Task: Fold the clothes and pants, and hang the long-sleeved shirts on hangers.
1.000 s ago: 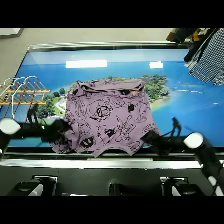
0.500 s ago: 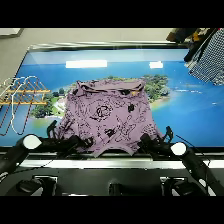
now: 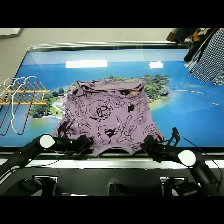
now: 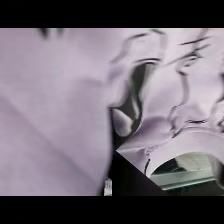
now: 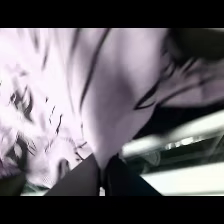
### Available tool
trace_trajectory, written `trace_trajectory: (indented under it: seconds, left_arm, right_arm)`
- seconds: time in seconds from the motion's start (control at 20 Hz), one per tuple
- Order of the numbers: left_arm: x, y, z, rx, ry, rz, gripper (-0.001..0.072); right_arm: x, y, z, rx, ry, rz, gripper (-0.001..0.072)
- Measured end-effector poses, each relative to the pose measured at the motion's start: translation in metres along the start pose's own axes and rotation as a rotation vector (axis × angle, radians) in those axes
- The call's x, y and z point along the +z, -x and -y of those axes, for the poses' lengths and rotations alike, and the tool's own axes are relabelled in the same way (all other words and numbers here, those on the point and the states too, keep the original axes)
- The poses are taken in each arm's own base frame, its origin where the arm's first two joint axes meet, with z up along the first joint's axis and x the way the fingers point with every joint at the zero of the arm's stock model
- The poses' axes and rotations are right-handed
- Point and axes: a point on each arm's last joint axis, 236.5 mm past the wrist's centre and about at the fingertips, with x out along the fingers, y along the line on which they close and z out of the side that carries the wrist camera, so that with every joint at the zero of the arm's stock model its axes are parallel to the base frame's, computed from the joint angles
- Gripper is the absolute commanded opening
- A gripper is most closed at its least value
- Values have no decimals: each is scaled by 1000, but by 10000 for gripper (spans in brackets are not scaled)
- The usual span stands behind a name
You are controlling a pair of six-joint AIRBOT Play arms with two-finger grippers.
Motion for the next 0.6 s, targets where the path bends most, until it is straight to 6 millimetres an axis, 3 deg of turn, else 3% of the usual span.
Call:
trace_trajectory:
  seconds: [0.25, 0.35, 0.45, 0.6]
  left_arm:
    - [-33, 62, -8, 45, -130, -18, 30]
    - [-45, 86, -9, 49, -175, -2, 29]
    - [-48, 102, -1, 42, -206, 16, 30]
    - [-36, 112, 17, 71, -257, 7, 31]
  right_arm:
    - [-64, 62, 20, -86, 67, -138, 47]
    - [-80, 89, 23, -99, 64, -143, 47]
    - [-81, 104, 24, -118, 50, -116, 48]
    - [-62, 100, 21, -191, 29, -93, 50]
